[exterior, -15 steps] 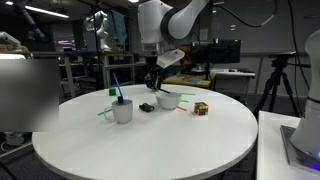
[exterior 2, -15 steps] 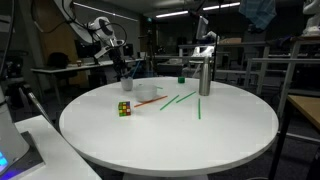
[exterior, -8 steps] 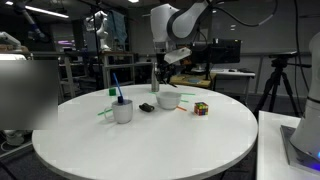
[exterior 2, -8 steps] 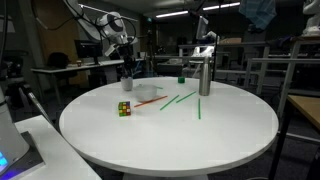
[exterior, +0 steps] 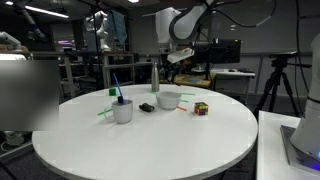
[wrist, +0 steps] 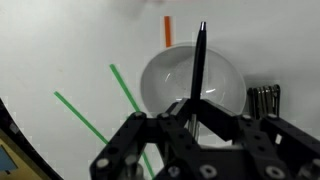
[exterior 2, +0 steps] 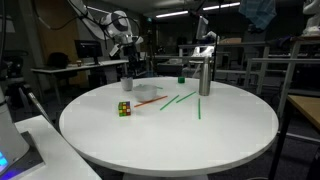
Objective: Pick up the pen from the table and put it in the bowl.
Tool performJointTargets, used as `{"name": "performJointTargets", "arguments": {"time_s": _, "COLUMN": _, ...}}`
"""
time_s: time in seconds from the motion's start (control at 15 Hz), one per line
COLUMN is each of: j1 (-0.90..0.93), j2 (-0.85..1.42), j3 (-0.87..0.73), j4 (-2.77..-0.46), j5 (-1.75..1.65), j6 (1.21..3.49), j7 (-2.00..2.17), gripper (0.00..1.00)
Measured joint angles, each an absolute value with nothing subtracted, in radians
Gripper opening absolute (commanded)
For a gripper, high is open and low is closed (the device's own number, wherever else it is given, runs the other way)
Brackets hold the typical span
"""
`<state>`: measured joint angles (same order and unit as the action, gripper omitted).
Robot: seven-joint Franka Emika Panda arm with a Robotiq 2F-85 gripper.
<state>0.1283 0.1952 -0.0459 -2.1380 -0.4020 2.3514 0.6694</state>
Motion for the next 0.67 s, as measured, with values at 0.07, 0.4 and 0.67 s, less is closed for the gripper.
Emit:
{"name": "performJointTargets", "arguments": {"time_s": 0.07, "j1": 0.129, "j2": 0.197, "j3": -0.046, "j4": -2.137, "j5": -0.402, "j6": 2.351, "j7": 0.672, "gripper": 0.05}}
{"name": "performJointTargets", "arguments": {"time_s": 0.4, "j1": 0.13, "j2": 0.219, "j3": -0.046, "j4": -2.136, "j5": -0.418, "j6": 2.361, "j7": 0.709, "gripper": 0.05}}
{"name": "performJointTargets", "arguments": {"time_s": 0.67, "j1": 0.13, "j2": 0.267, "j3": -0.055, "j4": -2.135, "j5": -0.437, "j6": 2.411, "j7": 0.729, "gripper": 0.05}}
